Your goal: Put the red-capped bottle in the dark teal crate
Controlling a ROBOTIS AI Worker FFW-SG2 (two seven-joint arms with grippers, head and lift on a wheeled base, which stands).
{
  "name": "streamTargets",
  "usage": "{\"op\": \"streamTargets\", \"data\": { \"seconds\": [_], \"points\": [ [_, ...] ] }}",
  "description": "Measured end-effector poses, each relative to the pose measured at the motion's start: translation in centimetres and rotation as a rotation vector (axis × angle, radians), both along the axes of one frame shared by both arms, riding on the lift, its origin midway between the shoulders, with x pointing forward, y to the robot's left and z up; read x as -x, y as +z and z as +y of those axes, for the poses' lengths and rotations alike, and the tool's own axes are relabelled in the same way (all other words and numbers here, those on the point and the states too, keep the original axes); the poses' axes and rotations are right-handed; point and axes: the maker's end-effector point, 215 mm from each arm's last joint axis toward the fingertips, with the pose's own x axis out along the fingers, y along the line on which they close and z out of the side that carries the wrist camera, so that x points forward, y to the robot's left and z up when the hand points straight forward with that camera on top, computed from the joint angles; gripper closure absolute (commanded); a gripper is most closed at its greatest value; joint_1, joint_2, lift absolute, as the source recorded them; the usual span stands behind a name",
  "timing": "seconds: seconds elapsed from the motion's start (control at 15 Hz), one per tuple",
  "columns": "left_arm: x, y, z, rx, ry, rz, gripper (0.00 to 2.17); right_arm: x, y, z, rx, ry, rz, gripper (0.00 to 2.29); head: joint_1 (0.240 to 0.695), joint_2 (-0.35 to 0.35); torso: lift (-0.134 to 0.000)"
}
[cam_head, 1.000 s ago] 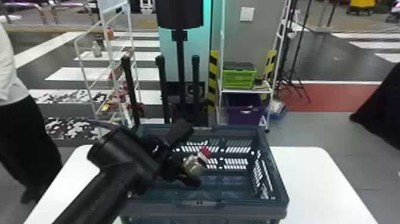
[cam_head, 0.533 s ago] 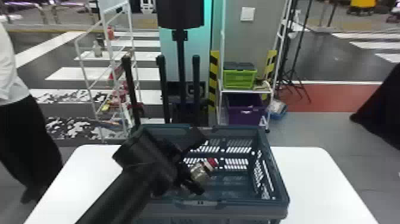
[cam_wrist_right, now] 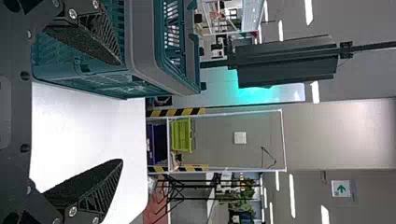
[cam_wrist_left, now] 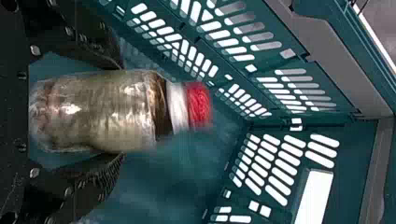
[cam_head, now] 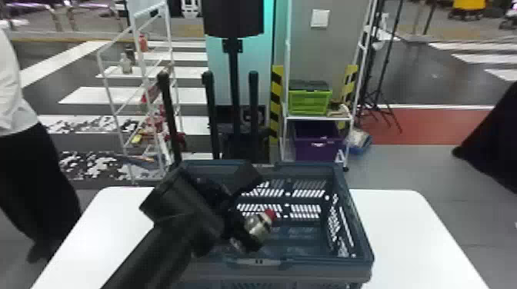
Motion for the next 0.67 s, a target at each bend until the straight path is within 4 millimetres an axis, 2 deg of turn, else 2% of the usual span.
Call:
{"op": "streamTargets", "data": {
  "seconds": [0.33,0.47,0.67],
  "points": [
    [-0.4,1.5,-0.1,0.039,0.018,-0.030,0.15,0.0,0.2,0.0,-0.001,0.000,-0.006,0.15,0.499,0.000,0.000],
    [-0.8,3.4,0.1,0.082,0.037,-0.057,0.16,0.0,0.3,0.1,-0.001,0.000,-0.009,0.15,0.499,0.000,0.000],
    [-1.8,8.0,1.9,0.185,0.118,-0.128,0.16,0.1,0.4,0.0,0.000,0.000,-0.011,0.15,0.499,0.000,0.000]
  ]
}}
